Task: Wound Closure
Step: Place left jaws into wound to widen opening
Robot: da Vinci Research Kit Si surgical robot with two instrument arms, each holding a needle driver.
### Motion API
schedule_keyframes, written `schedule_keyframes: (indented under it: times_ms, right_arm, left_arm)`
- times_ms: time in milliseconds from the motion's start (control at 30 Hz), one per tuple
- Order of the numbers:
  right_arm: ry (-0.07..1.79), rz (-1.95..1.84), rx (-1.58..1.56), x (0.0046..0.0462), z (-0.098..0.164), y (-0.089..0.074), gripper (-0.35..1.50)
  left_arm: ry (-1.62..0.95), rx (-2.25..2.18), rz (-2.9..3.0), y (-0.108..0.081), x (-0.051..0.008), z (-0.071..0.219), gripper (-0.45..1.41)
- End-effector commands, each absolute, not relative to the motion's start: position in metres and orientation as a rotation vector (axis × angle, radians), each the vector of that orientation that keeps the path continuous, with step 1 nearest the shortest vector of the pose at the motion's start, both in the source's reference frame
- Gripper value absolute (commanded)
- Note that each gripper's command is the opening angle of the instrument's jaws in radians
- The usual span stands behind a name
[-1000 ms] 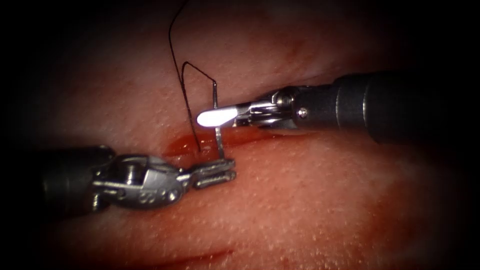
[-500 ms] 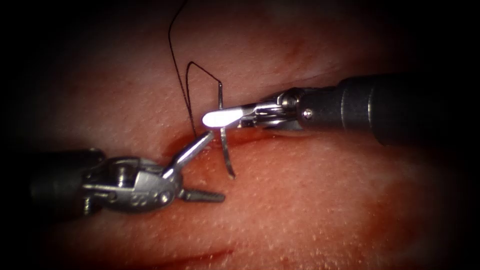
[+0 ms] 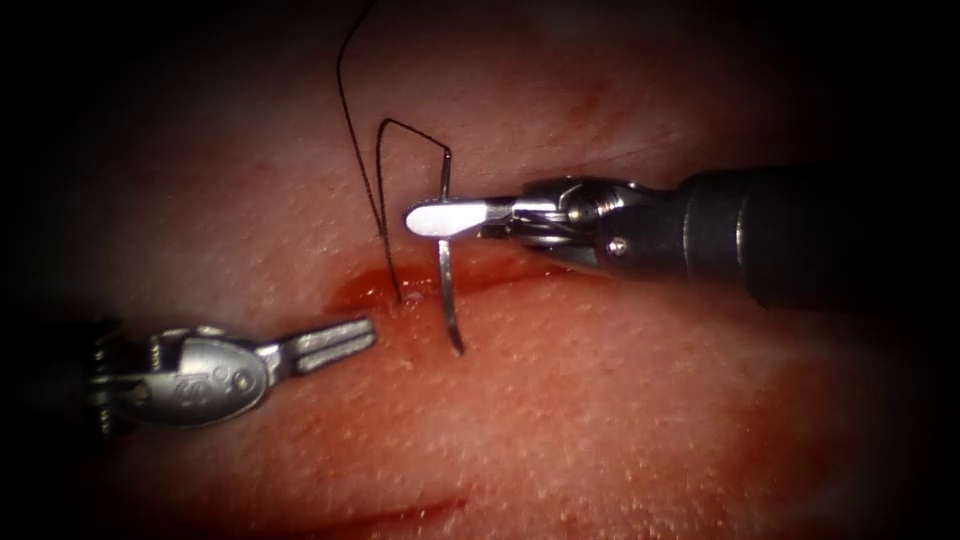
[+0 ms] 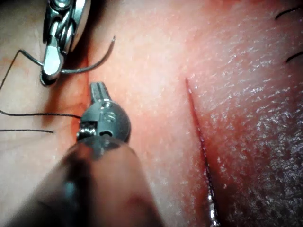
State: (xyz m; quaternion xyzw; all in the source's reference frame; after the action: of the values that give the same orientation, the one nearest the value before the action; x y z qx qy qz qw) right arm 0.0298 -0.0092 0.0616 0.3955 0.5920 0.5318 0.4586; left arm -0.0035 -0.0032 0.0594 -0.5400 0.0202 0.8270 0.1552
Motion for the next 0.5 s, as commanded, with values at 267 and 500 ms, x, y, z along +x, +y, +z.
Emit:
schedule_keyframes:
  times_ms: [267, 500]
  right_arm:
    - [1.517, 1.217, 0.869, 0.0295, 0.0606, -0.0088, -0.35]
    - [1.532, 1.181, 0.82, 0.0291, 0.0606, -0.0089, -0.35]
  left_arm:
    - [-0.102, -1.294, 2.447, -0.0018, -0.0033, 0.0645, -0.45]
    - [-0.201, -1.125, 2.563, -0.0024, -0.0036, 0.0674, -0.45]
